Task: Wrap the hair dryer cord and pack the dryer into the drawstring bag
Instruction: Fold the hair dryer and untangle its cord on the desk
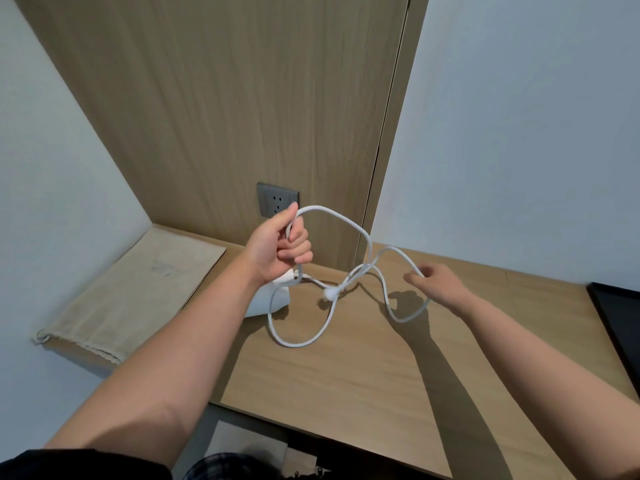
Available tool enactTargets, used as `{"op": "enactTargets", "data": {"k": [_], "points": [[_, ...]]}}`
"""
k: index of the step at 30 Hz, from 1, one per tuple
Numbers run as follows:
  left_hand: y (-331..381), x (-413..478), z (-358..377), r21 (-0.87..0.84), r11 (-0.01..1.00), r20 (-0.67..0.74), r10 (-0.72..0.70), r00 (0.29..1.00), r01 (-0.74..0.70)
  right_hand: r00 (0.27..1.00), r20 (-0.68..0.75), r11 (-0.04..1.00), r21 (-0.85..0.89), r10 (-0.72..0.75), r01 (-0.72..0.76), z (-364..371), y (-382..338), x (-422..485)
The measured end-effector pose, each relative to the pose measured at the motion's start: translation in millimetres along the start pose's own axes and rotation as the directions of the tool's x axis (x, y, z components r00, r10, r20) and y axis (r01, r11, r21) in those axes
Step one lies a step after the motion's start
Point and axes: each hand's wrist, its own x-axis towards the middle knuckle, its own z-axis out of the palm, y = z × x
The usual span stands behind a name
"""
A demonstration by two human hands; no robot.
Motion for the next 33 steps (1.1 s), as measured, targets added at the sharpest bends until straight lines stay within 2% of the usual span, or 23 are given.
{"op": "enactTargets", "data": {"k": [3,5,8,11,13,15,17,19,21,23,25,28,29,31,33], "points": [[7,2,2,0.099,0.993,0.104,-0.069,0.992,0.059,0.959,0.24,0.985,0.115,-0.152,0.128,-13,-24,-11],[5,3,8,0.147,0.985,0.162,-0.118,0.98,0.094,0.913,0.279,0.95,0.183,-0.297,0.253,-18,-46,-23],[4,4,24,0.192,0.971,0.253,-0.188,0.949,0.141,0.851,0.242,0.882,0.202,-0.466,0.425,-15,-79,-38],[7,6,39,0.264,0.955,0.28,-0.209,0.937,0.135,0.806,0.199,0.83,0.123,-0.557,0.543,-10,-98,-40],[8,8,42,0.32,0.943,0.227,-0.169,0.959,0.09,0.821,0.091,0.825,0.11,-0.564,0.554,-12,-105,-41],[5,10,39,0.436,0.899,0.132,-0.103,0.986,0.036,0.863,-0.027,0.848,0.173,-0.504,0.501,-19,-101,-37],[-2,11,32,0.665,0.747,0.035,-0.046,0.998,0.011,0.904,-0.125,0.866,0.259,-0.409,0.428,-25,-92,-33],[-13,14,18,0.874,0.481,-0.038,-0.057,0.998,0.061,0.926,-0.216,0.881,0.3,-0.309,0.365,-30,-77,-23],[-28,15,-3,0.956,0.244,-0.132,-0.145,0.981,0.165,0.931,-0.316,0.886,0.358,-0.182,0.295,-37,-59,-14],[-43,9,-29,0.954,0.147,-0.232,-0.185,0.955,0.26,0.911,-0.412,0.869,0.444,-0.016,0.216,-48,-37,-3],[-54,1,-51,0.915,0.2,-0.319,-0.176,0.931,0.351,0.867,-0.479,0.879,0.461,0.133,0.119,-61,-13,6],[-68,-5,-55,0.756,0.463,-0.416,-0.208,0.885,0.463,0.833,-0.506,0.957,0.276,0.225,-0.091,-75,24,15],[-73,-1,-51,0.728,0.504,-0.424,-0.202,0.883,0.465,0.831,-0.513,0.973,0.185,0.216,-0.139,-77,33,16],[-83,9,-40,0.726,0.524,-0.42,-0.174,0.891,0.445,0.826,-0.537,0.984,0.06,0.174,-0.169,-79,46,17],[-95,18,-29,0.752,0.493,-0.409,-0.172,0.896,0.438,0.838,-0.521,0.984,0.031,0.164,-0.174,-77,52,17]]}}
